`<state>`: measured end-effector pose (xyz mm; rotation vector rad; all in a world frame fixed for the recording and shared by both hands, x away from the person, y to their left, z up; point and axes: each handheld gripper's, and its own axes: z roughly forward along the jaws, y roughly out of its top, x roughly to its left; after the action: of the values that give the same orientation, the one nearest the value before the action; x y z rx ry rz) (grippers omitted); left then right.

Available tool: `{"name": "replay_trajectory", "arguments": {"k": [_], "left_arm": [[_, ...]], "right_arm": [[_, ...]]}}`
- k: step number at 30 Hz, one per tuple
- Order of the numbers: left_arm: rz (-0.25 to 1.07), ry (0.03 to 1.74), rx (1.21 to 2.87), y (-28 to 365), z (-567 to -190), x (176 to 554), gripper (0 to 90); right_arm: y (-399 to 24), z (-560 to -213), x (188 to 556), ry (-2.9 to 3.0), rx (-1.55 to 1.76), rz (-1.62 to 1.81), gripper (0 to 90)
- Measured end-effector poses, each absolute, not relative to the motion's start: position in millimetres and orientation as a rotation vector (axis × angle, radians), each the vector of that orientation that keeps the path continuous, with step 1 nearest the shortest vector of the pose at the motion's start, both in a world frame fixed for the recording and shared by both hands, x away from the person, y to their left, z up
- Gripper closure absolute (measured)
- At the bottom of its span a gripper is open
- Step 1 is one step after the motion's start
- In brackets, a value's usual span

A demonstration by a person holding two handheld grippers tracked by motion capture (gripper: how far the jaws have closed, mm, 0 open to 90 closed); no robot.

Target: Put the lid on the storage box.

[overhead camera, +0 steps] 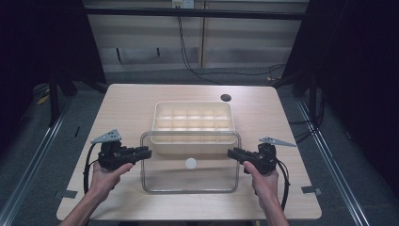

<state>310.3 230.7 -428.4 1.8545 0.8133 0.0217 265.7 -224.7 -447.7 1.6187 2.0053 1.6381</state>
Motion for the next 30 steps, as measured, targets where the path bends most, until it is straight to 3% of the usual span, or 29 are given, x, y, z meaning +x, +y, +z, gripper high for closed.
{"name": "replay_trajectory", "arguments": {"k": [30], "left_arm": [[0.087, 0.812, 1.804, 231.0, -397.1, 336.5, 69.7]], "right_arm": [[-226.3, -414.3, 295.1, 1.922, 1.554, 1.737, 64.0]]}}
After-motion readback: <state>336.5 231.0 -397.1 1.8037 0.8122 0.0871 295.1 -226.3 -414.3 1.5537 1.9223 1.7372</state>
